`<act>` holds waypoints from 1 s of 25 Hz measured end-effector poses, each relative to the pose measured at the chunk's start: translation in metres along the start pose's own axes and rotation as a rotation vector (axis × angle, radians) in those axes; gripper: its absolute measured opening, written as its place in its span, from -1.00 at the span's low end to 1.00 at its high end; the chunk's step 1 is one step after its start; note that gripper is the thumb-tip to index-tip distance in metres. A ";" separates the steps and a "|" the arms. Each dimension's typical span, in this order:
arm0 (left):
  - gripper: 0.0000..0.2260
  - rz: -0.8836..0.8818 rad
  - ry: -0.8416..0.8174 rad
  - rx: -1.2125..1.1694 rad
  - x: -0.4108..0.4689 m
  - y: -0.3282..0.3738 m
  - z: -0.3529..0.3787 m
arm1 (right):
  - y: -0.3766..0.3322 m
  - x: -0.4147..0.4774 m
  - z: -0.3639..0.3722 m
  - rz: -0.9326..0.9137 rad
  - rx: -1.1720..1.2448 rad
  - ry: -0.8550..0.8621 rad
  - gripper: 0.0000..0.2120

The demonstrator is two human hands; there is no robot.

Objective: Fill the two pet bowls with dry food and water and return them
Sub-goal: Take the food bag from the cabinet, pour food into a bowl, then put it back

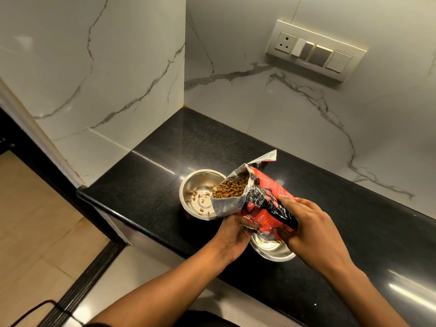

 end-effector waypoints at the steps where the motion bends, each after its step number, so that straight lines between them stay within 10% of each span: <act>1: -0.50 -0.010 0.002 0.008 0.000 -0.001 0.000 | -0.001 0.001 -0.001 -0.002 -0.005 -0.006 -0.14; 15: -0.67 -0.047 0.038 0.014 -0.012 0.001 0.007 | -0.007 0.001 -0.010 -0.029 -0.069 -0.034 -0.18; 25: -0.34 -0.030 0.028 0.052 -0.012 0.003 0.005 | -0.012 -0.001 -0.016 -0.022 -0.084 -0.025 -0.18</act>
Point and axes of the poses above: each hand's wrist, its own x-axis towards the middle knuckle, its own z-axis out of the palm, y = z × x, the point moved 5 cm from there along x, towards the middle knuckle, and after that the axes turned 9 degrees about z, right-handed, at the moved point
